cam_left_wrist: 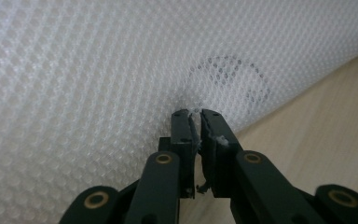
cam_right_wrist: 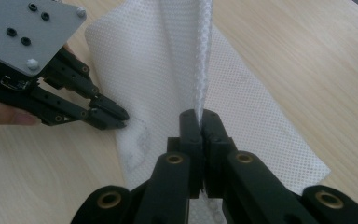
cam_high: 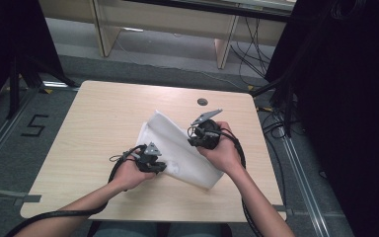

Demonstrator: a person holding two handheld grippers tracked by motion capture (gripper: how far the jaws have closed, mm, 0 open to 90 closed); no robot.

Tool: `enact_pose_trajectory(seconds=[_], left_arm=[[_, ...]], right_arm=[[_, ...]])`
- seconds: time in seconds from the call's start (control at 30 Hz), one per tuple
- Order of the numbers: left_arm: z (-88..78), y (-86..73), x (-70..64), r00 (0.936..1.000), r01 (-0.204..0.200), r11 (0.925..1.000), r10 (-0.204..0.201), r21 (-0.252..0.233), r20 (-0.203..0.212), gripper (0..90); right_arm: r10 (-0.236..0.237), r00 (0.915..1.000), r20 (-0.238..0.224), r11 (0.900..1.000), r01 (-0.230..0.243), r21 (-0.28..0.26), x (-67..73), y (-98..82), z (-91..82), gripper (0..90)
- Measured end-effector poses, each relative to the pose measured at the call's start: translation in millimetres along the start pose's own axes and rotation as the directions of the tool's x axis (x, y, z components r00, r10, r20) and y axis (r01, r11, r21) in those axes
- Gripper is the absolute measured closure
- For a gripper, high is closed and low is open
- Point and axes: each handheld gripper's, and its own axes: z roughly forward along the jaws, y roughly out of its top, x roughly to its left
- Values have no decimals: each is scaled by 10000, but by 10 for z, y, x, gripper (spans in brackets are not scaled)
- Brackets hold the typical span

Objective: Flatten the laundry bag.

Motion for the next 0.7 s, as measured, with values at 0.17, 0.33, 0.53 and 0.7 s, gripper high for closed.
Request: enact_pose_trajectory(seconds=[0.17,0.33,0.53,0.7], left_arm=[[-155,-48,-17,9998,-49,9999,47,112,179,813],[-427,-148,28,9998,37,10000,-36,-52,194,798],[-756,-370,135,9990,417,9987,-421,-287,-121,782],[-1019,-541,206,9954,883,9942,-904,-616,-326,776]], right_arm=[[-29,10000,50,10000,29,-70,48,-18,-2,898],[-148,9998,114,9995,152,-282,101,-32,8,898],[-394,9992,-25,9990,393,-220,191,-29,-11,898],[-692,9976,-101,9973,689,-270,304,-40,-17,898]])
